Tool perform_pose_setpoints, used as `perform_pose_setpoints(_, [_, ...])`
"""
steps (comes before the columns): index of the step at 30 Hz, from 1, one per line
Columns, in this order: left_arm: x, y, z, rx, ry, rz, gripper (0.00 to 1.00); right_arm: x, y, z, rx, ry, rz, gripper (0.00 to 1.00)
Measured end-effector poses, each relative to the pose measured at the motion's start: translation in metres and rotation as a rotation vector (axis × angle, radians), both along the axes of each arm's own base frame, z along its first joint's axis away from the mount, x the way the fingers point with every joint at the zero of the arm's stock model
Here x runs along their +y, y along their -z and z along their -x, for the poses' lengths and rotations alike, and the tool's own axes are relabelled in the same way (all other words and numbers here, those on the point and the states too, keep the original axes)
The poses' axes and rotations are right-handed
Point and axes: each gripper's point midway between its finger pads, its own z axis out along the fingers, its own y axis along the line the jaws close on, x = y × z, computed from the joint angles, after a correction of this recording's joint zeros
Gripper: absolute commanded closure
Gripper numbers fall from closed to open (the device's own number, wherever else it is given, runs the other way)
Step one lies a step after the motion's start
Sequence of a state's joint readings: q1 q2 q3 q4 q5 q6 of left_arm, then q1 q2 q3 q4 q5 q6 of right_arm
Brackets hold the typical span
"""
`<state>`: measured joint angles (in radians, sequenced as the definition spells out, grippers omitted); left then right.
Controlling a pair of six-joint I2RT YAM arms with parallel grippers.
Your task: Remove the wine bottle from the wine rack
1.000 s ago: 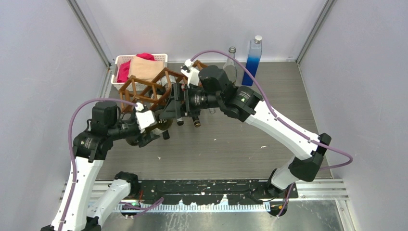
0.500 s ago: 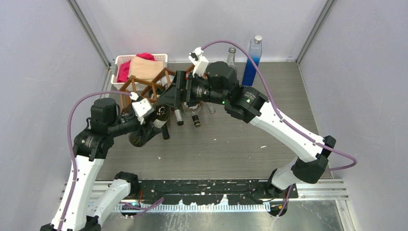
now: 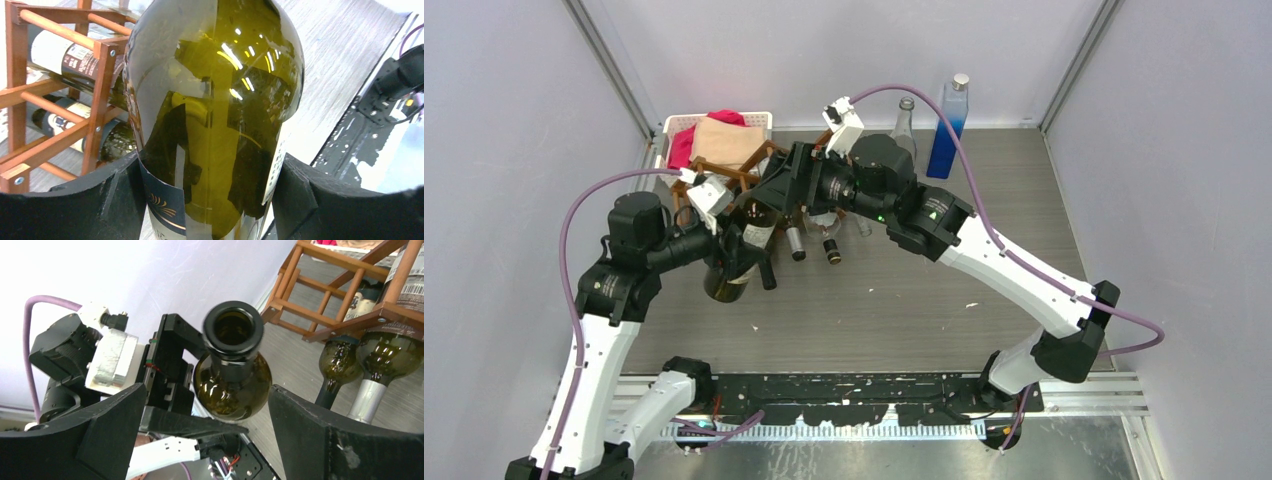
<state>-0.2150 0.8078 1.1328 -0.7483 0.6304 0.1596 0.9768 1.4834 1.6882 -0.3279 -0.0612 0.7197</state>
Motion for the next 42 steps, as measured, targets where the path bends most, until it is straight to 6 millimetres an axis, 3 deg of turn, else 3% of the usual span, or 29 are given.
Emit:
perform_pose_setpoints(6, [-0.007, -0.006, 0.007, 0.046, 0.017, 0.061, 1.00, 0.003, -0.005, -0.008, -0.058, 0.067, -0.007, 0.43])
perform_pose_setpoints(15, [-0.012, -0.014, 0.015, 0.073, 0.042, 0.098, 1.00, 0.032, 0.004, -0.020, -0.097, 0.091, 0.019, 0.56])
perform_pose_setpoints(17, [-0.012, -0.013, 0.016, 0.084, 0.043, 0.097, 1.00, 0.033, 0.005, -0.021, -0.105, 0.096, 0.027, 0.68])
perform_pose_setpoints(19, [-0.013, -0.012, 0.018, 0.093, 0.048, 0.099, 0.98, 0.033, 0.004, -0.021, -0.119, 0.099, 0.034, 0.93])
perform_pose_setpoints(20, [-0.013, -0.012, 0.018, 0.093, 0.052, 0.102, 0.81, 0.032, 0.003, -0.021, -0.122, 0.101, 0.037, 0.98])
perform_pose_setpoints(23, [-0.014, -0.012, 0.019, 0.100, 0.053, 0.106, 0.10, 0.031, 0.003, -0.022, -0.136, 0.110, 0.049, 0.99])
perform_pose_setpoints(24, [-0.014, -0.011, 0.019, 0.105, 0.052, 0.106, 0.02, 0.030, 0.004, -0.022, -0.139, 0.114, 0.055, 0.99])
perform_pose_setpoints(28, [-0.014, -0.026, 0.017, 0.104, 0.049, 0.108, 0.00, 0.023, 0.018, -0.021, -0.153, 0.113, 0.136, 0.99])
perform_pose_setpoints(33, [-0.013, -0.064, 0.004, 0.066, 0.035, 0.086, 0.00, -0.003, 0.044, -0.018, -0.163, 0.129, 0.297, 0.99])
perform_pose_setpoints(35, [-0.011, -0.072, -0.001, 0.067, 0.025, 0.069, 0.00, -0.026, 0.047, -0.013, -0.175, 0.151, 0.349, 0.99])
perform_pose_setpoints(38, [-0.008, -0.074, -0.009, 0.091, 0.003, 0.042, 0.00, -0.069, 0.038, -0.003, -0.206, 0.204, 0.381, 0.99])
perform_pose_setpoints(42, [-0.006, -0.069, -0.015, 0.134, -0.021, 0.020, 0.00, -0.129, 0.012, 0.008, -0.273, 0.308, 0.381, 0.99])
